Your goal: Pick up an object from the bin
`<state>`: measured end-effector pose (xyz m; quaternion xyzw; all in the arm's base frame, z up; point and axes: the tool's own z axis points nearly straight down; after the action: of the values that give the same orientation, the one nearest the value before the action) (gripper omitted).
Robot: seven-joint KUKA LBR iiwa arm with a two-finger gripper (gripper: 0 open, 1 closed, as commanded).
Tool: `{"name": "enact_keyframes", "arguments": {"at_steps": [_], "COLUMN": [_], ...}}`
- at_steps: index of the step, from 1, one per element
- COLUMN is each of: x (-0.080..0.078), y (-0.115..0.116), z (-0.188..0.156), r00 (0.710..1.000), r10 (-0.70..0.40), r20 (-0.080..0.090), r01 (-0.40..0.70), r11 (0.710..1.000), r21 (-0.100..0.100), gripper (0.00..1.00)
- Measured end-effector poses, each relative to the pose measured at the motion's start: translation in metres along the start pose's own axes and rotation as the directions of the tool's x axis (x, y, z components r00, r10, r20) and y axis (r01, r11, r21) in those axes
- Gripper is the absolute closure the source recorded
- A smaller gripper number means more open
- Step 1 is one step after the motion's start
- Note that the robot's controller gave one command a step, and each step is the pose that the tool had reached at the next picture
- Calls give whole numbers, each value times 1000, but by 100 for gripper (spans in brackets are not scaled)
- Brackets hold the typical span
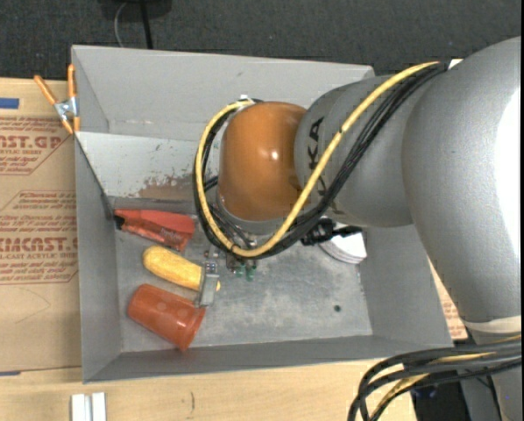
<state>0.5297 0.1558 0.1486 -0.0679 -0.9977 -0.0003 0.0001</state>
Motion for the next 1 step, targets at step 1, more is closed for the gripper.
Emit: {"name": "enact_keyframes", "arguments": {"at_steps": [1], "x": [-8], "y": [9], "z": [39], "r00": [998], "r10": [63], "r20": [7], "r01": [-63], "r11": [998], "r21": [-6], "gripper": [0]}}
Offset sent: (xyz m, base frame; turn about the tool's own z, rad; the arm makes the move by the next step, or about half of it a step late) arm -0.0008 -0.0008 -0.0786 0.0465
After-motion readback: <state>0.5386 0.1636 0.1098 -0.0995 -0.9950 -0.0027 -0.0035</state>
